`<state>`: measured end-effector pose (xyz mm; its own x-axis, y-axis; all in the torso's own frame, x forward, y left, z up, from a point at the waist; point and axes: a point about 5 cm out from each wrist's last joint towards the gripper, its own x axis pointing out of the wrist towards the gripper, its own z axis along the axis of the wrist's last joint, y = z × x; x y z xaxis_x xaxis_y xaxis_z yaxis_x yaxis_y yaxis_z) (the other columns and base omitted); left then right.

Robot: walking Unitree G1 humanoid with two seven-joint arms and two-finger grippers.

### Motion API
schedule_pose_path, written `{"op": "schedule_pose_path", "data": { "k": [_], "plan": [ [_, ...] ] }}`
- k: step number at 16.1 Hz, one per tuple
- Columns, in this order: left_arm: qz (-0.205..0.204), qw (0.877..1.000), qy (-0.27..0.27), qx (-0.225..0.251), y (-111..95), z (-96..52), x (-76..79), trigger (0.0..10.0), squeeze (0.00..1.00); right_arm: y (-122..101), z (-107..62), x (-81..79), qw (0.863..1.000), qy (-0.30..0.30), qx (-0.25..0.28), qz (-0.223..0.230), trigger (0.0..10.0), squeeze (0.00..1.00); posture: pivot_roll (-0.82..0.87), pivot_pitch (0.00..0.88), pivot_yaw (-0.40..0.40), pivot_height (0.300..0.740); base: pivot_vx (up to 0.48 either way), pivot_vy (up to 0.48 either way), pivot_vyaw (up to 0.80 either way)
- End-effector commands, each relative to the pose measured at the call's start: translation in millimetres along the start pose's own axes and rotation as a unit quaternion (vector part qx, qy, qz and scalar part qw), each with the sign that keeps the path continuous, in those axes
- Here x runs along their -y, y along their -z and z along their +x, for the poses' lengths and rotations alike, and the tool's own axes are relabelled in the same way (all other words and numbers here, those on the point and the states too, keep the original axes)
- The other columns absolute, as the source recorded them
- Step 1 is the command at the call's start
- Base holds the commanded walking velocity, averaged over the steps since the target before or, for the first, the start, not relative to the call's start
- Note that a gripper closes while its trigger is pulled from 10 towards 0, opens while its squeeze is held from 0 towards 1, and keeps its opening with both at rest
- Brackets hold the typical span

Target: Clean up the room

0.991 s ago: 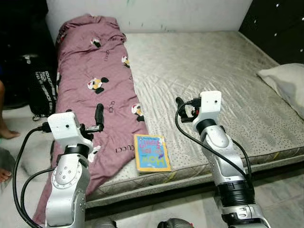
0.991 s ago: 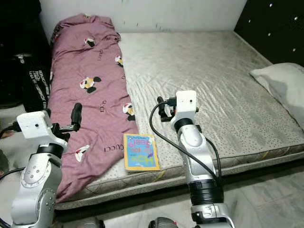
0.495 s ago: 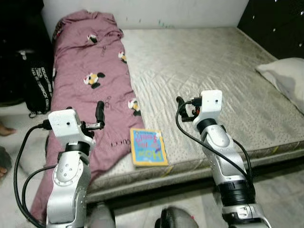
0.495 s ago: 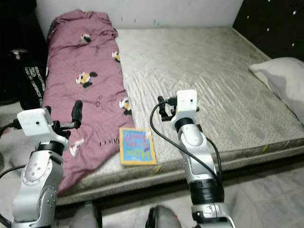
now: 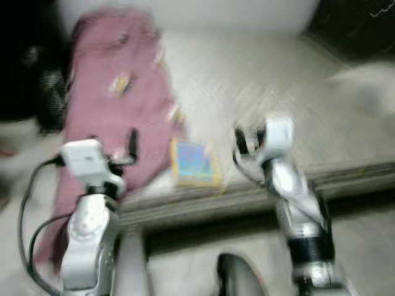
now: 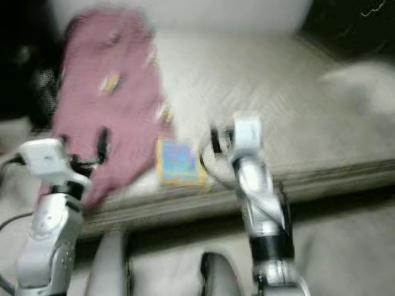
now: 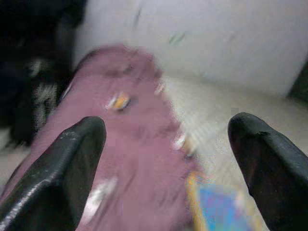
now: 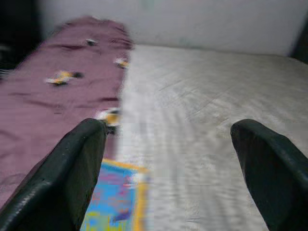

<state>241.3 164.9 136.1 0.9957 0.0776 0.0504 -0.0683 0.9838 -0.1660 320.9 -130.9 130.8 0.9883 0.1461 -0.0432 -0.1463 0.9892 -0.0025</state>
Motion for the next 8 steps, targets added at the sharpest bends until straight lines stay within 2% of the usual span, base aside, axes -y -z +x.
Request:
{"op": "schedule_pose_path", "data": {
  "k": [1, 4, 8],
  "plan": [
    [0.000, 1.000, 0.008, 0.008, -5.3, 2.2, 2.3, 10.0, 0.00, 0.1, 0.6, -0.3, 1.000, -0.001, -0.006, -0.002, 10.0, 0.00, 0.00, 0.039, -0.074, 0.622, 0.000, 0.000, 0.00],
    [-0.004, 1.000, 0.009, 0.015, -8.3, 4.3, 0.8, 10.0, 0.00, -2.1, 3.2, -2.4, 1.000, -0.005, -0.004, -0.003, 10.0, 0.00, -0.01, 0.059, -0.070, 0.622, 0.000, 0.000, 0.00],
    [-0.008, 1.000, 0.004, 0.019, -9.6, 4.5, -0.3, 10.0, 0.00, -2.4, 3.7, -2.7, 1.000, -0.009, -0.005, -0.003, 10.0, 0.00, -0.02, 0.067, -0.069, 0.622, 0.325, 0.000, 0.00]
  ]
}}
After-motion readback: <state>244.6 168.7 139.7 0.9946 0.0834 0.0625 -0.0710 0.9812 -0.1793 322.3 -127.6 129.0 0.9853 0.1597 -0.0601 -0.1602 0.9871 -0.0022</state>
